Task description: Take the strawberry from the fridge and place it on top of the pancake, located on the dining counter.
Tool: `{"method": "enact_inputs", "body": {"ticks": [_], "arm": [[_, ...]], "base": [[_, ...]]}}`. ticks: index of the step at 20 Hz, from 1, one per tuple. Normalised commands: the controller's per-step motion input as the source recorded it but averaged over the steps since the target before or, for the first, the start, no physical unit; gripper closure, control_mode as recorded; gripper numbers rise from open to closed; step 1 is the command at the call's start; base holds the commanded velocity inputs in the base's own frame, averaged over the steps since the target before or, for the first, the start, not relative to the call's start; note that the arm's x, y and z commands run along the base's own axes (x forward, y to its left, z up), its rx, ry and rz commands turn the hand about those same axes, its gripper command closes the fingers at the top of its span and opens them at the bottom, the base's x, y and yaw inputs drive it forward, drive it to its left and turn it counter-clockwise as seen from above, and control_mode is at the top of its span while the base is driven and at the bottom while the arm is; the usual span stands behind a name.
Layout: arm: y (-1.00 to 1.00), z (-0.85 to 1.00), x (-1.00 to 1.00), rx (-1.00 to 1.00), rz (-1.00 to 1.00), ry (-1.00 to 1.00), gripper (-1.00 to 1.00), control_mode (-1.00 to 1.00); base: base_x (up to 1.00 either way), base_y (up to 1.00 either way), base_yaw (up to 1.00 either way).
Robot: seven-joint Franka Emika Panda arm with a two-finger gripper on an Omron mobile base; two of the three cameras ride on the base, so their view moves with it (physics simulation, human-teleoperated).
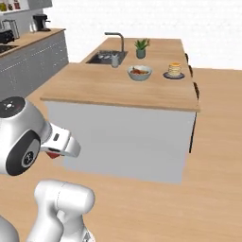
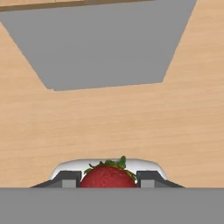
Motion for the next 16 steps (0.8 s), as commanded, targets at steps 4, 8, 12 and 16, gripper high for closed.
{"method": "enact_inputs", "body": {"ticks": [4, 8, 12, 16], "arm": [[0.00, 0.00, 0.00, 0.00, 0.00, 0.00, 1.00, 1.00], [0.00, 0.00, 0.00, 0.00, 0.00, 0.00, 1.00, 1.00], [0.00, 0.00, 0.00, 0.00, 0.00, 0.00, 1.00, 1.00], [0.00, 0.00, 0.00, 0.00, 0.00, 0.00, 1.00, 1.00]], "base": [[0.76, -1.00, -0.24], [0.86, -1.00, -0.05], [0.78, -1.00, 0.07], [0.61, -1.00, 0.27]]}}
